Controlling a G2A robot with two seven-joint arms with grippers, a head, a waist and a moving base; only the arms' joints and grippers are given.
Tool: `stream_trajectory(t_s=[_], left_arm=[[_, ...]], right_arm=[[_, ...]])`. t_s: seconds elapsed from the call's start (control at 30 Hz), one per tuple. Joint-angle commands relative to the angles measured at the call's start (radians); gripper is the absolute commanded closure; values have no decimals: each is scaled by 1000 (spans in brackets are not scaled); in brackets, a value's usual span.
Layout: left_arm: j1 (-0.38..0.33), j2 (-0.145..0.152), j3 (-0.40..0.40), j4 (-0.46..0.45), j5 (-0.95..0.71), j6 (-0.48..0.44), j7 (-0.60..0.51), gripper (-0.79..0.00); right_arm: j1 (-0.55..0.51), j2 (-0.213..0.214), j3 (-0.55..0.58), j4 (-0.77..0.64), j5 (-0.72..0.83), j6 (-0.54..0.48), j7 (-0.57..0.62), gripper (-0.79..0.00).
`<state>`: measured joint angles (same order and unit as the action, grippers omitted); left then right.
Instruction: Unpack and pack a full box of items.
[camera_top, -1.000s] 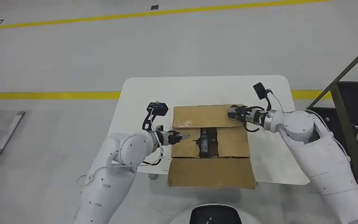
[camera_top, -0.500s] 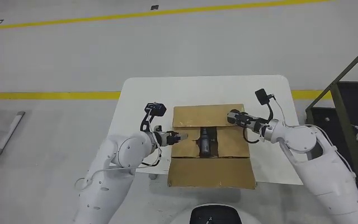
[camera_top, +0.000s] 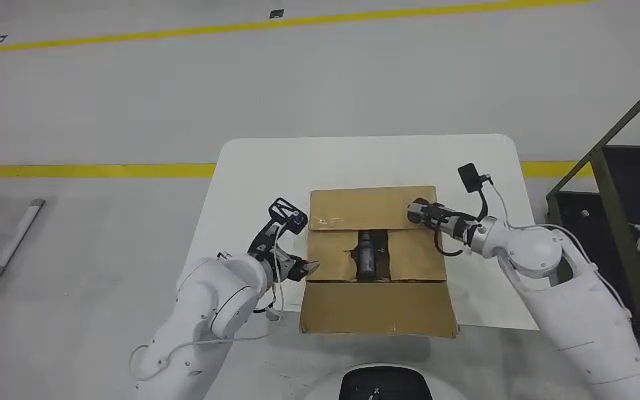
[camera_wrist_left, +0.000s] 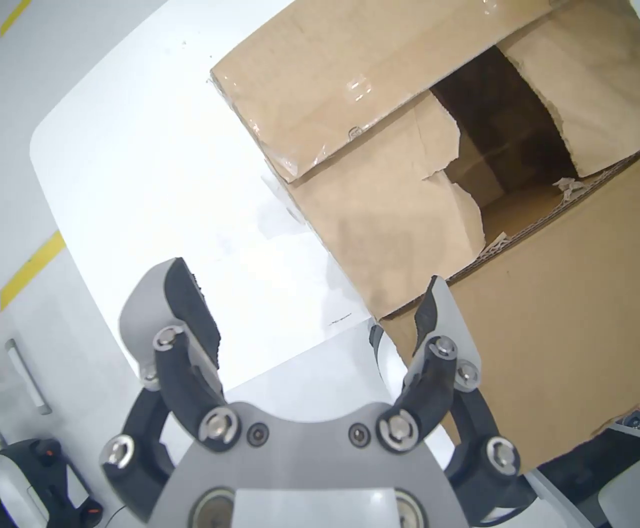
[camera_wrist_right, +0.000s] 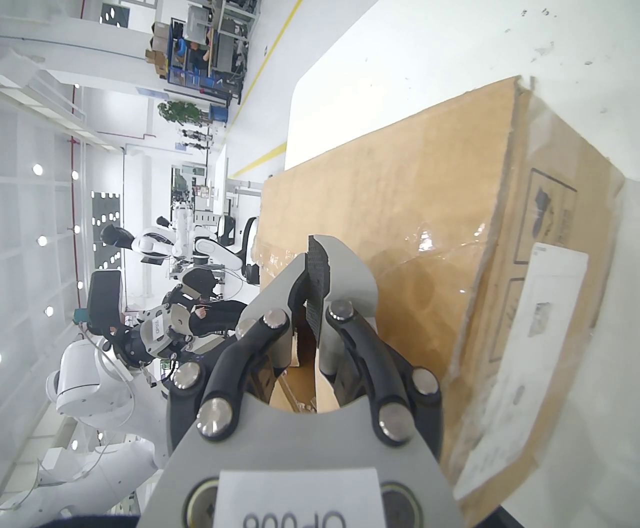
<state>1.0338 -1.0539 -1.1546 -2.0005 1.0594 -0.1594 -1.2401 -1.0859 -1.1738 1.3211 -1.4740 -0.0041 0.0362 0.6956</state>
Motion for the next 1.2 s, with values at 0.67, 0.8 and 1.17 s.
stream_trajectory(t_s=[0.67, 0.8, 1.17], left_arm=[[106, 27, -7, -171, 184, -277, 97, -785], [195, 42, -50, -214, 267, -307, 85, -785], [388, 60, -130, -222, 338, -295, 90, -785]], right_arm=[[-25, 12, 22, -52, 19, 30, 29, 0], [-30, 14, 22, -52, 17, 28, 30, 0], [-28, 17, 14, -39, 15, 24, 39, 0]])
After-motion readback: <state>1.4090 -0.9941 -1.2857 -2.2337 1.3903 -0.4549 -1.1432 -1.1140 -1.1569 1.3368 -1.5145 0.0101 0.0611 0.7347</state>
